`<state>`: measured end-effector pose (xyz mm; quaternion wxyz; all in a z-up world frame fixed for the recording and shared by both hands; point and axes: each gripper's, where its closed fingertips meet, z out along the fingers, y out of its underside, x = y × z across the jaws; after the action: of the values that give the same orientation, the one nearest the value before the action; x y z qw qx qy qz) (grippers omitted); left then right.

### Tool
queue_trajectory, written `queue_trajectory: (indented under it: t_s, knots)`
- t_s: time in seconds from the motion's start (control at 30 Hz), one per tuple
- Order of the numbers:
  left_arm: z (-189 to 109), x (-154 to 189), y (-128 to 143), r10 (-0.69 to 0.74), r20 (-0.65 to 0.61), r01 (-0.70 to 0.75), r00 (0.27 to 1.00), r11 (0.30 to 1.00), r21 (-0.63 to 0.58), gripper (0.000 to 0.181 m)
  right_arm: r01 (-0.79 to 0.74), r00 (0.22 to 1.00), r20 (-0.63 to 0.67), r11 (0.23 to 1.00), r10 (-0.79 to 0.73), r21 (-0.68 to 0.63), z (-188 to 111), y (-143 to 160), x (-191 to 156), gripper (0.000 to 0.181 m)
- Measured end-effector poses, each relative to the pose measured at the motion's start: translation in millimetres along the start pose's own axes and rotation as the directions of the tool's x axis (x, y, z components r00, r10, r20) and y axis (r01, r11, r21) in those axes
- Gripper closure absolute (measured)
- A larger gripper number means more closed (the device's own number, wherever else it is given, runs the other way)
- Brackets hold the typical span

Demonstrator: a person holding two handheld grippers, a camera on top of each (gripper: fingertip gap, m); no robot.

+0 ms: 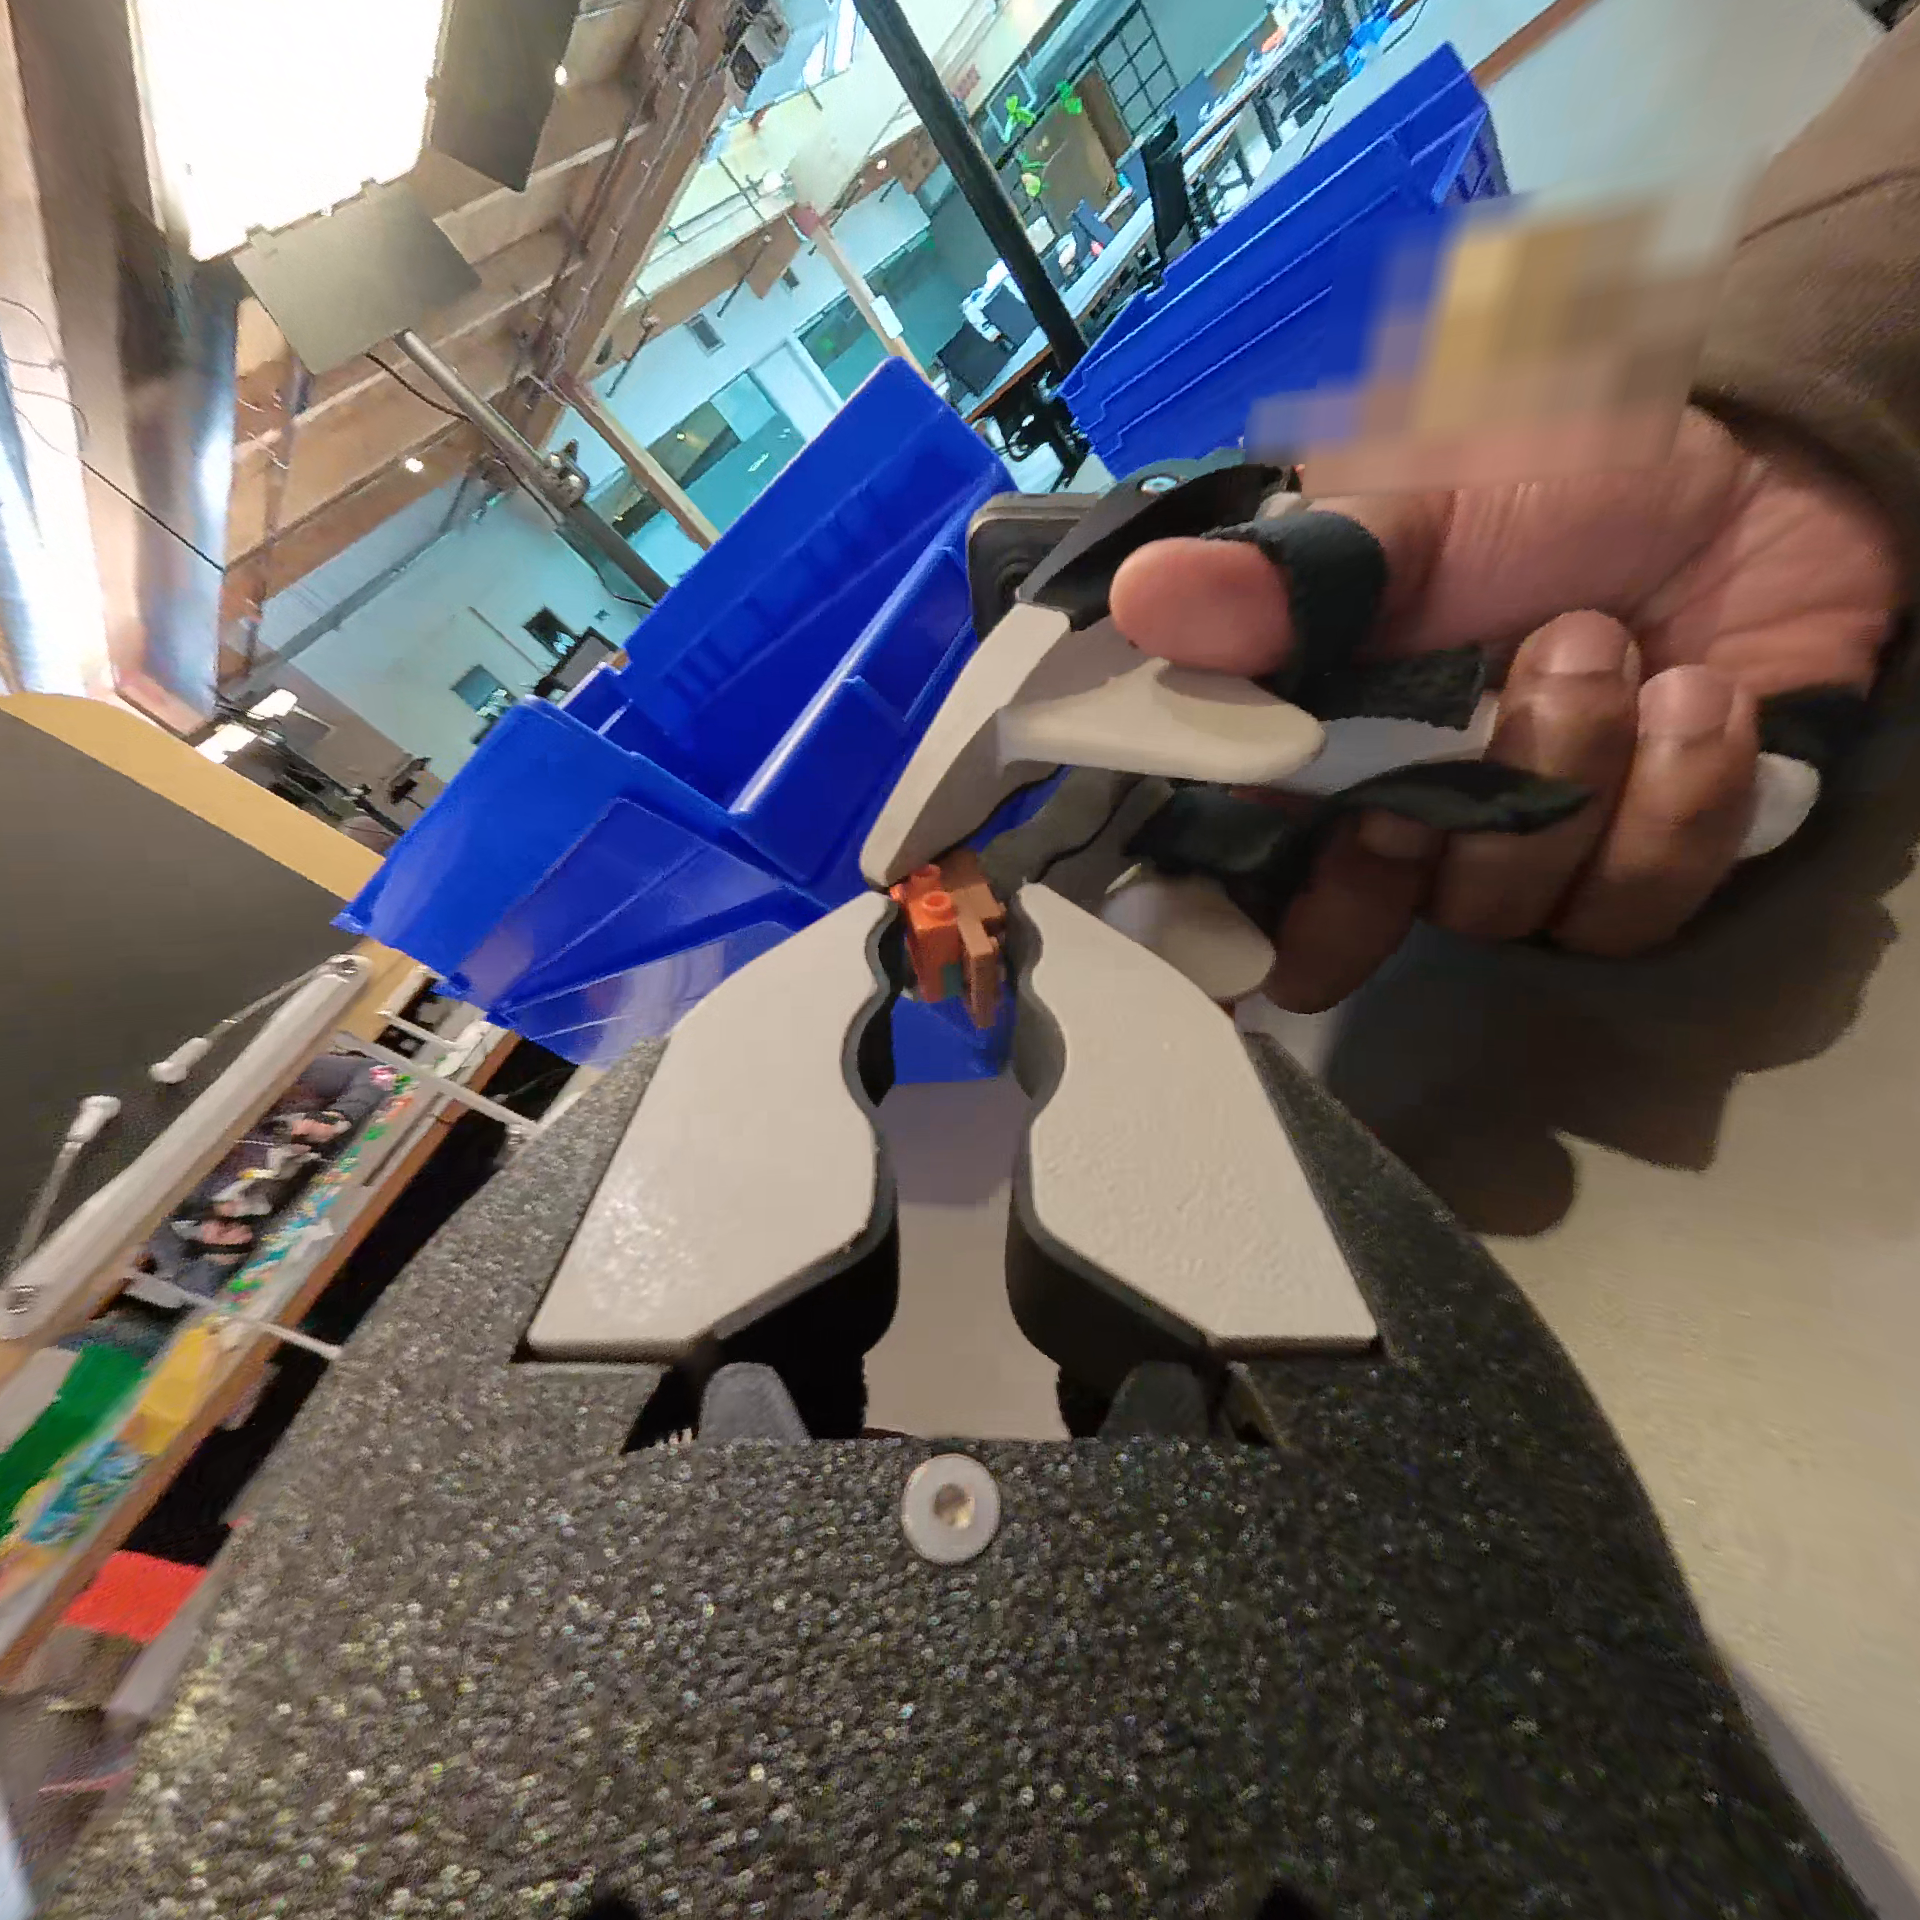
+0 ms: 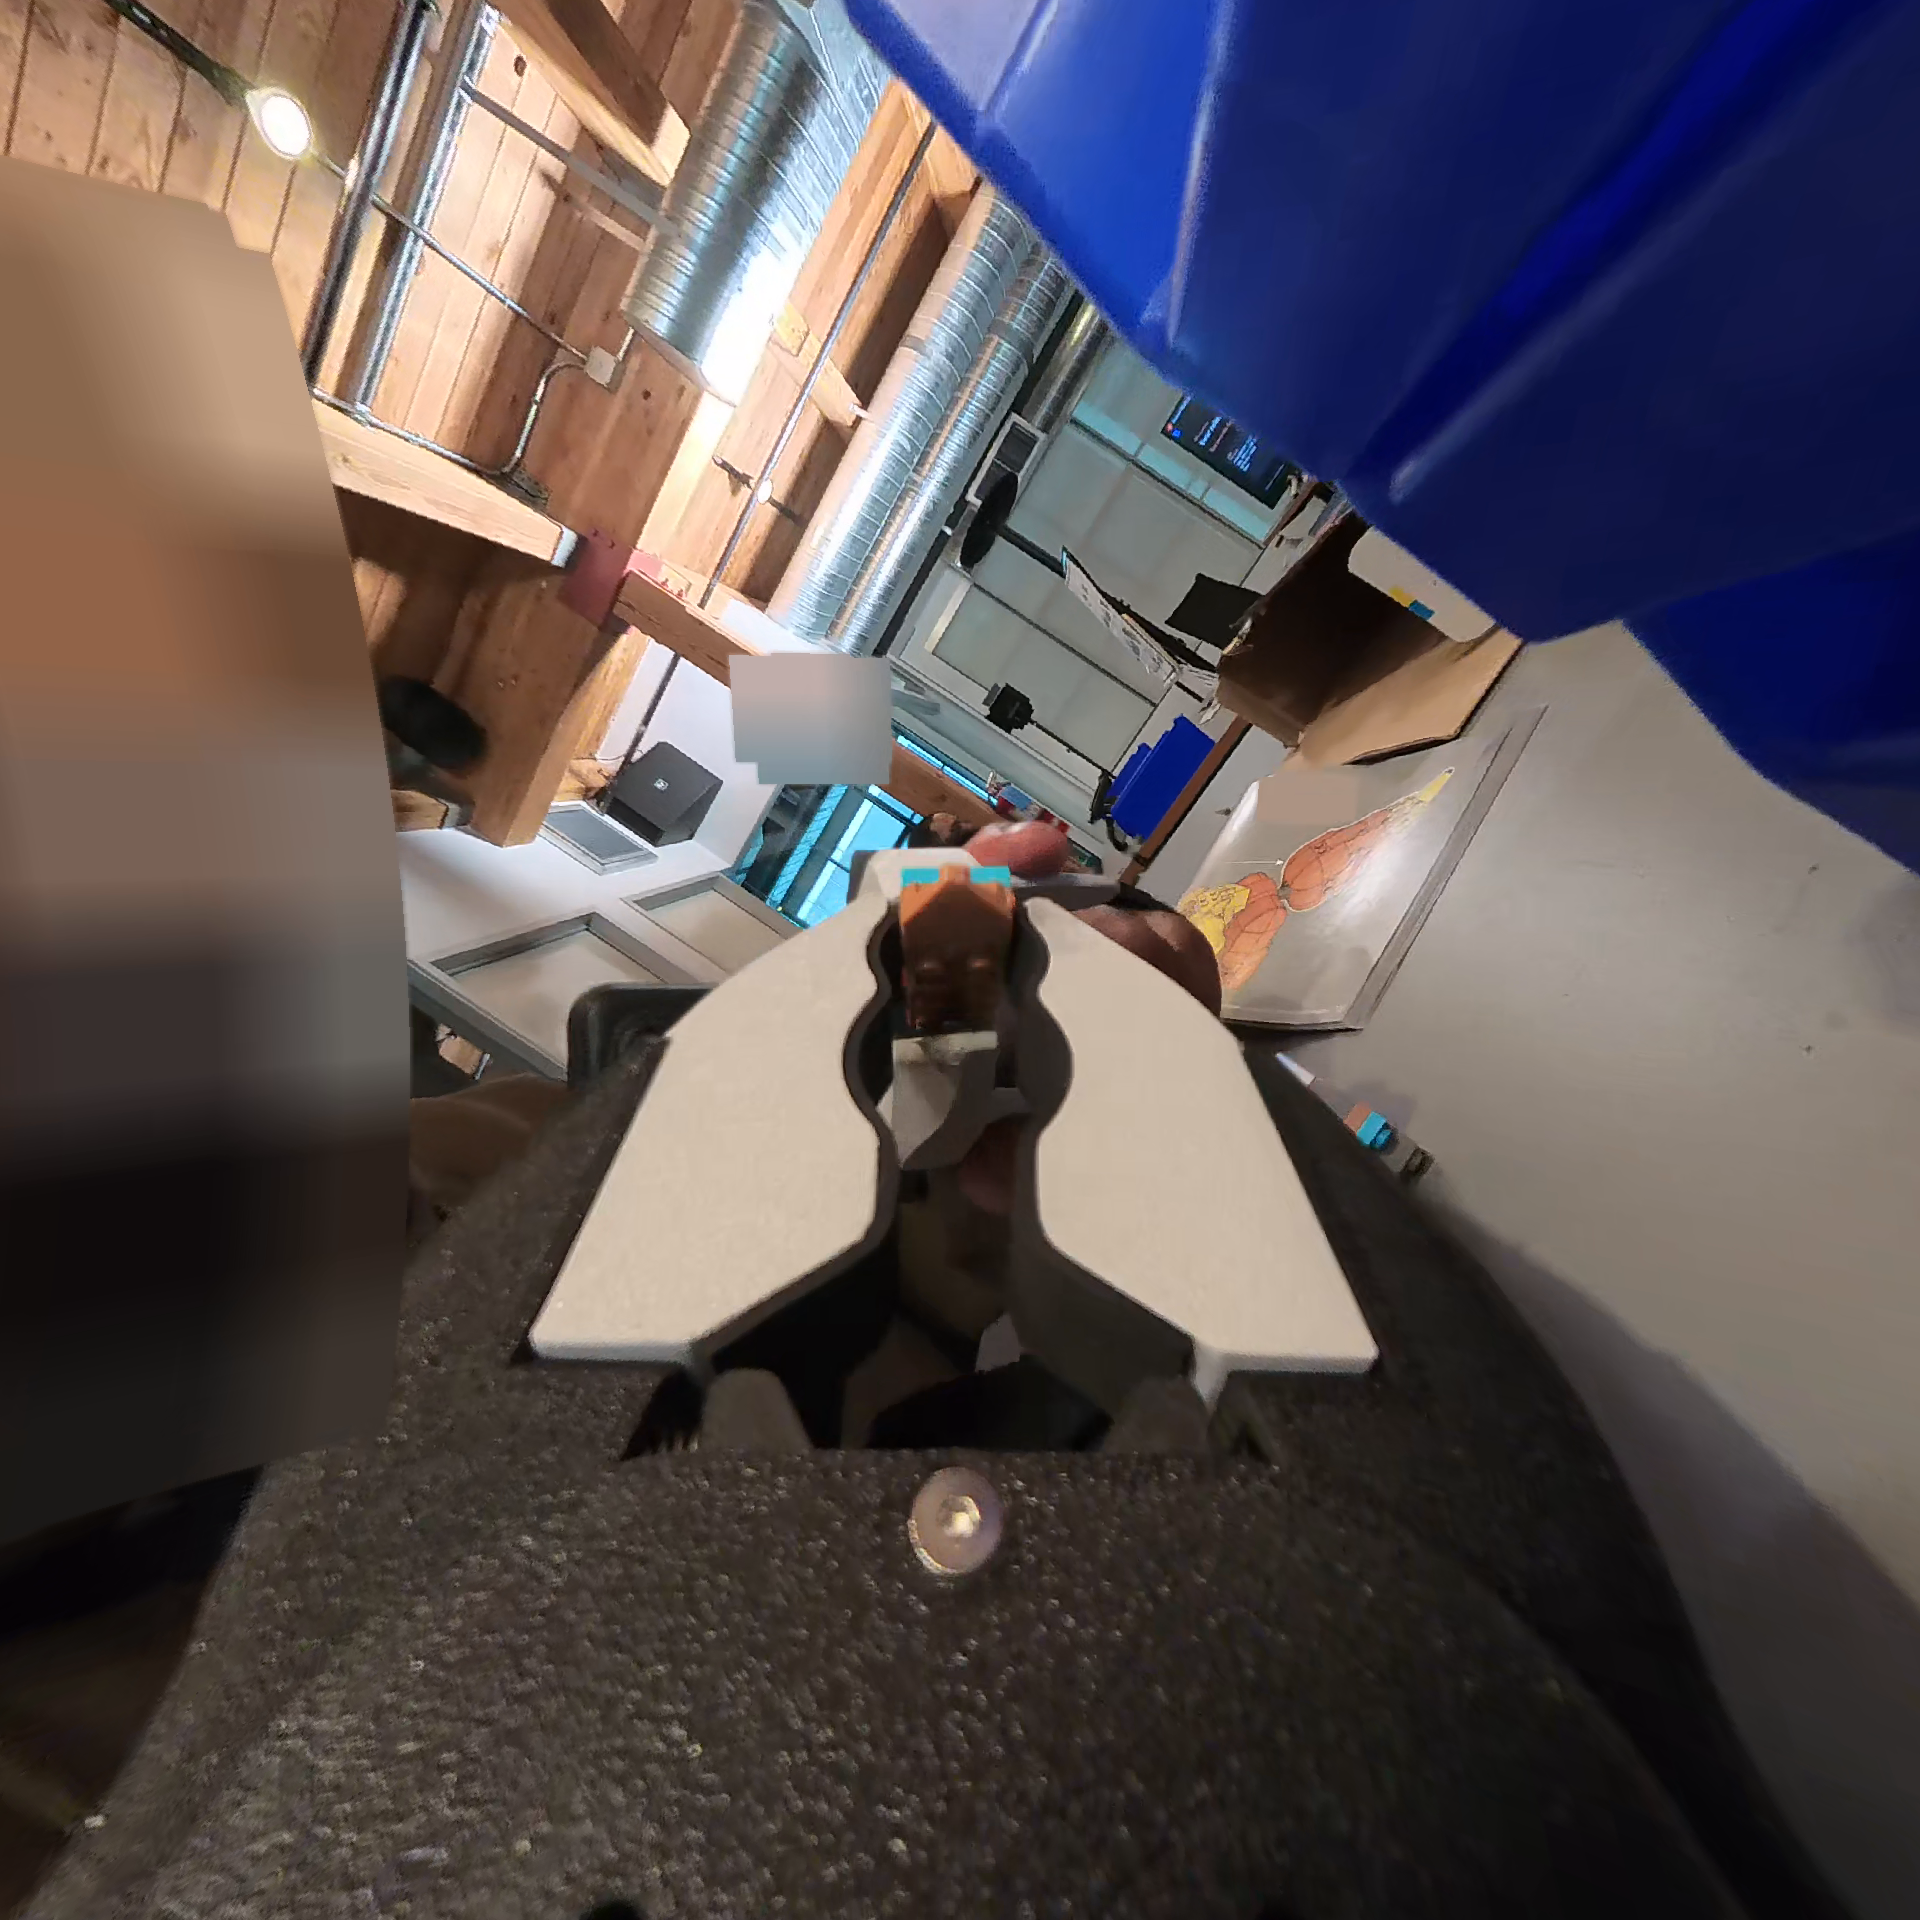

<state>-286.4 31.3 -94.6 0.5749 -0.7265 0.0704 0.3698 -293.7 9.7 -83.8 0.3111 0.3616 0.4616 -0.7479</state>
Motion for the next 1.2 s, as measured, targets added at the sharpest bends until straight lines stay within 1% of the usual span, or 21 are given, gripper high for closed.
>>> queue_trajectory:
  t_s: [0.03,0.13,0.2,0.27,0.33,0.43,0.5,0.57,0.63,0.73,0.8,0.83,0.9,0.93,0.97,1.03,1.13,1.2]
  knots:
    - [-0.4,0.3,0.1,-0.039,-0.021,0.04,0.999,0.999,0.003,0.163,0.015,1.0,-0.008,1.0,-0.015,-0.008,-0.4,-0.5,0.7,0.16]
    - [-4.1,-7.6,0.2,-0.228,-0.073,0.23,0.971,0.973,0.018,0.164,0.087,0.996,-0.03,0.996,-0.087,-0.02,-3.2,-6.5,0.3,0.144]
    - [-7.7,-15.3,-0.2,-0.354,-0.107,0.359,0.929,0.933,0.035,0.164,0.156,0.986,-0.044,0.987,-0.158,-0.04,-5.8,-10.4,-1.8,0.14]
    - [-10.7,-16.5,-1.4,-0.467,-0.185,0.48,0.865,0.877,0.029,0.164,0.268,0.959,-0.077,0.961,-0.273,-0.073,-9.0,-14.9,-2.3,0.139]
    - [-13.6,-17.5,-3.4,-0.548,-0.247,0.57,0.799,0.822,0.02,0.164,0.428,0.886,-0.141,0.896,-0.442,-0.12,-13.4,-21.0,-0.1,0.142]
    - [-16.6,-18.2,-5.5,-0.622,-0.307,0.654,0.72,0.757,0.003,0.164,0.634,0.715,-0.197,0.741,-0.671,-0.222,-18.3,-24.9,1.5,0.148]
    - [-17.0,-16.1,-5.7,-0.653,-0.338,0.689,0.678,0.725,-0.018,0.164,0.701,0.631,-0.193,0.659,-0.751,-0.272,-17.9,-22.2,0.3,0.15]
    - [-16.9,-11.3,-6.0,-0.671,-0.37,0.709,0.643,0.704,-0.044,0.164,0.734,0.589,-0.172,0.612,-0.789,-0.293,-15.6,-16.9,-3.0,0.152]
    - [-16.6,-9.4,-6.9,-0.674,-0.381,0.715,0.633,0.698,-0.047,0.164,0.739,0.582,-0.151,0.598,-0.799,-0.31,-13.6,-10.4,-3.6,0.155]
    - [-15.7,-7.6,-7.1,-0.678,-0.389,0.72,0.623,0.692,-0.053,0.164,0.738,0.585,-0.143,0.596,-0.799,-0.316,-13.3,-6.2,-2.8,0.169]
    - [-15.1,-7.9,-7.0,-0.684,-0.392,0.729,0.615,0.683,-0.048,0.164,0.734,0.592,-0.144,0.605,-0.793,-0.308,-13.9,-5.8,-2.9,0.17]
    - [-14.0,-8.8,-5.4,-0.692,-0.382,0.734,0.613,0.677,-0.05,0.162,0.733,0.595,-0.14,0.606,-0.791,-0.309,-14.0,-5.0,-2.8,0.172]
    - [-12.1,-8.8,-2.9,-0.701,-0.372,0.737,0.609,0.673,-0.062,0.148,0.733,0.595,-0.136,0.604,-0.792,-0.313,-13.9,-2.9,-2.2,0.174]
    - [-11.6,-7.9,-1.8,-0.701,-0.371,0.734,0.609,0.675,-0.072,0.147,0.734,0.593,-0.133,0.602,-0.794,-0.316,-13.6,-1.4,-2.0,0.175]
    - [-11.6,-6.6,-1.1,-0.696,-0.371,0.726,0.615,0.683,-0.078,0.148,0.735,0.593,-0.13,0.6,-0.795,-0.317,-13.2,0.0,-2.0,0.175]
    - [-11.5,-5.2,1.1,-0.671,-0.36,0.695,0.648,0.715,-0.08,0.16,0.733,0.599,-0.116,0.601,-0.792,-0.32,-12.3,3.6,-2.5,0.175]
    - [-11.7,-3.4,3.1,-0.614,-0.343,0.629,0.71,0.773,-0.08,0.16,0.727,0.605,-0.107,0.603,-0.789,-0.329,-12.2,6.3,-1.8,0.175]
    - [-12.8,0.7,5.9,-0.551,-0.343,0.555,0.761,0.826,-0.097,0.162,0.719,0.615,-0.096,0.607,-0.783,-0.338,-12.5,8.1,-1.5,0.175]
